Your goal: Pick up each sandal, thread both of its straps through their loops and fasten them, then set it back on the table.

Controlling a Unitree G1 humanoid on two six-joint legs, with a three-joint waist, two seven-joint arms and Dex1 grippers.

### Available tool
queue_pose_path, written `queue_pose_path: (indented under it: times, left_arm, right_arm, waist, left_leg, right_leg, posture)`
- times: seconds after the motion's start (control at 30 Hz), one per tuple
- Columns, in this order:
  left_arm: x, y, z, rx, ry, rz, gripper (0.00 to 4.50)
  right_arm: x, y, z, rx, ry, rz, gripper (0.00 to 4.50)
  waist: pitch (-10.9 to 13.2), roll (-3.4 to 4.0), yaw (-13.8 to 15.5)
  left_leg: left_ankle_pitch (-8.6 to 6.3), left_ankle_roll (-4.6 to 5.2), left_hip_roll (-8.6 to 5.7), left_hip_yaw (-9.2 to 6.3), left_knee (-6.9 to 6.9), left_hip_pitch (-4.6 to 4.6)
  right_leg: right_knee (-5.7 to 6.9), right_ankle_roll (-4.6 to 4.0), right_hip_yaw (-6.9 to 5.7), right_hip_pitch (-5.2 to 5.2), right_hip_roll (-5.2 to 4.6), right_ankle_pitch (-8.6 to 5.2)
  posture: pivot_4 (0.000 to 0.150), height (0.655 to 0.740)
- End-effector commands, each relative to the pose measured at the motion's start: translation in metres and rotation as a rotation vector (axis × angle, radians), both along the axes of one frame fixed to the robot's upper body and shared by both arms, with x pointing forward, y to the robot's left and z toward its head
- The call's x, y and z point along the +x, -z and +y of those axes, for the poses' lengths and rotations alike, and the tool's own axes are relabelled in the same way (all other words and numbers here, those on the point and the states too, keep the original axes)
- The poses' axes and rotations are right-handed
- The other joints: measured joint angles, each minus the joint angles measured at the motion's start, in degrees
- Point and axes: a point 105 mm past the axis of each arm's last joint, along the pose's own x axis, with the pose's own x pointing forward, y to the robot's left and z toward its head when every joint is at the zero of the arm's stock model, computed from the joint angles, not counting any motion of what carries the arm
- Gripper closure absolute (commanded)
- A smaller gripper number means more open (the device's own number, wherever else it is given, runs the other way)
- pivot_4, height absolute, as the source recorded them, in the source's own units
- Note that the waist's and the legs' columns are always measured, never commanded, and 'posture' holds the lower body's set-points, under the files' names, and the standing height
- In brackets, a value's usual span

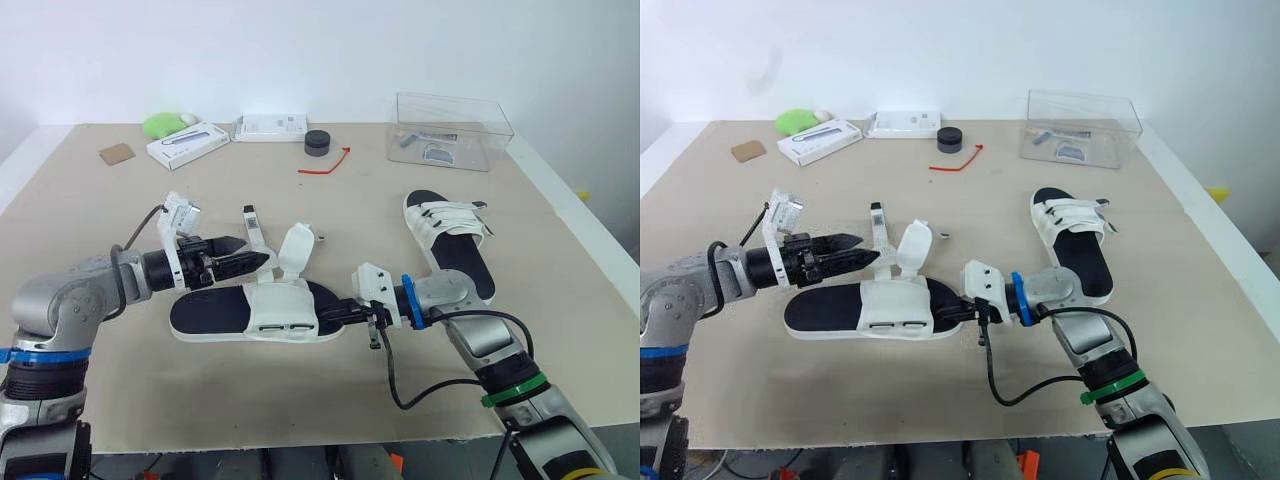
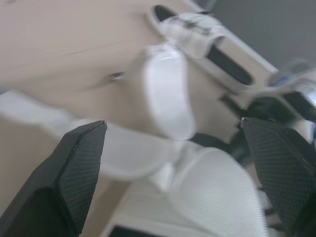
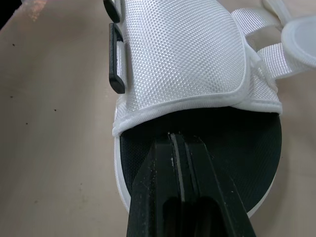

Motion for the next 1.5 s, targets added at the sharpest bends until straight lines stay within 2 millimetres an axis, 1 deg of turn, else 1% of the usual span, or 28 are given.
queue_pose_path:
  times: [0.03,0.13,0.27,0.33,0.4,0.53,0.63,0.83,0.97,1.13,1.27,1.33,1.5]
  left_arm:
    - [0.012,-0.002,0.016,-0.102,-0.075,0.126,0.0]
    - [0.016,0.012,0.017,-0.108,-0.088,0.238,0.0]
    - [0.015,0.032,0.006,-0.04,-0.057,0.33,0.0]
    - [0.015,0.036,-0.002,-0.071,-0.025,0.392,0.0]
    - [0.02,0.037,-0.006,-0.082,-0.021,0.399,0.0]
    - [0.041,0.028,-0.015,-0.193,-0.043,0.41,0.0]
    - [0.055,0.027,-0.017,-0.241,-0.077,0.416,0.0]
    - [0.078,0.013,-0.019,-0.366,-0.124,0.4,0.0]
    - [0.085,0.012,-0.02,-0.381,-0.132,0.391,0.0]
    - [0.087,0.011,-0.027,-0.396,-0.101,0.386,0.0]
    - [0.092,0.002,-0.023,-0.432,-0.116,0.352,0.0]
    - [0.095,0.003,-0.02,-0.417,-0.138,0.337,0.0]
    - [0.098,0.002,-0.024,-0.426,-0.133,0.318,0.0]
  right_arm:
    - [0.002,-0.005,0.004,0.013,0.0,-0.03,4.43]
    - [0.004,-0.007,0.005,0.023,0.003,-0.044,4.43]
    - [0.006,-0.009,0.006,0.026,0.004,-0.056,4.43]
    - [0.006,-0.011,0.007,0.033,0.008,-0.057,4.43]
    - [0.006,-0.011,0.008,0.035,0.008,-0.06,4.43]
    - [0.003,-0.01,0.009,0.035,0.003,-0.06,4.43]
    - [0.002,-0.011,0.01,0.039,0.002,-0.06,4.43]
    - [0.004,-0.014,0.008,0.042,0.012,-0.068,4.43]
    - [0.003,-0.014,0.009,0.042,0.013,-0.07,4.43]
    - [0.003,-0.014,0.009,0.036,0.014,-0.072,4.43]
    - [0.004,-0.015,0.009,0.033,0.014,-0.074,4.43]
    - [0.004,-0.015,0.009,0.033,0.013,-0.076,4.43]
    - [0.005,-0.016,0.01,0.033,0.014,-0.079,4.43]
  waist:
    - [0.0,-0.01,-0.06]
    - [-0.01,-0.03,-0.09]
    - [-0.01,-0.03,-0.06]
    - [-0.01,-0.03,-0.02]
    - [-0.02,-0.04,0.01]
    - [-0.02,-0.06,0.03]
    - [-0.01,-0.08,-0.07]
    - [0.0,-0.09,-0.07]
    - [0.0,-0.09,-0.11]
    - [0.01,-0.1,-0.1]
    - [0.01,-0.11,-0.11]
    - [0.01,-0.11,-0.11]
    - [0.01,-0.11,-0.11]
  left_leg:
    - [0.03,-0.06,0.01,-0.03,0.0,0.0]
    - [0.08,-0.13,0.02,-0.07,0.0,0.03]
    - [0.1,-0.17,0.03,-0.12,0.0,0.01]
    - [0.13,-0.22,0.01,-0.15,0.0,-0.01]
    - [0.13,-0.23,-0.02,-0.16,0.0,-0.01]
    - [0.13,-0.23,-0.15,-0.21,0.01,-0.04]
    - [0.13,-0.23,-0.28,-0.23,0.01,-0.07]
    - [0.13,-0.23,-0.28,-0.31,0.01,-0.1]
    - [0.13,-0.22,-0.31,-0.3,0.01,-0.12]
    - [0.12,-0.22,-0.31,-0.34,0.01,-0.15]
    - [0.12,-0.21,-0.33,-0.36,0.01,-0.16]
    - [0.12,-0.21,-0.33,-0.37,0.01,-0.17]
    - [0.12,-0.21,-0.32,-0.38,0.01,-0.17]
  right_leg:
    - [0.01,-0.02,-0.02,0.0,0.02,-0.01]
    - [0.06,-0.05,-0.04,0.01,0.05,-0.01]
    - [0.09,-0.1,-0.06,0.0,0.04,-0.03]
    - [0.1,-0.1,-0.09,0.0,0.01,-0.03]
    - [0.1,-0.1,-0.11,0.01,-0.01,-0.03]
    - [0.1,-0.08,-0.15,0.02,-0.11,-0.04]
    - [0.09,-0.07,-0.15,0.01,-0.13,-0.03]
    - [0.1,-0.07,-0.22,0.0,-0.14,-0.03]
    - [0.09,-0.04,-0.21,0.0,-0.19,-0.04]
    - [0.09,-0.03,-0.26,-0.01,-0.21,-0.05]
    - [0.09,-0.01,-0.26,-0.01,-0.23,-0.05]
    - [0.09,-0.01,-0.27,-0.01,-0.22,-0.05]
    - [0.09,0.0,-0.28,-0.01,-0.23,-0.05]
  posture:
    - [0.15,0.74]
    - [0.15,0.74]
    - [0.15,0.74]
    - [0.15,0.74]
    - [0.15,0.74]
    - [0.15,0.74]
    - [0.15,0.74]
    - [0.15,0.74]
    - [0.15,0.74]
    - [0.15,0.74]
    - [0.15,0.74]
    - [0.15,0.74]
    - [0.15,0.74]
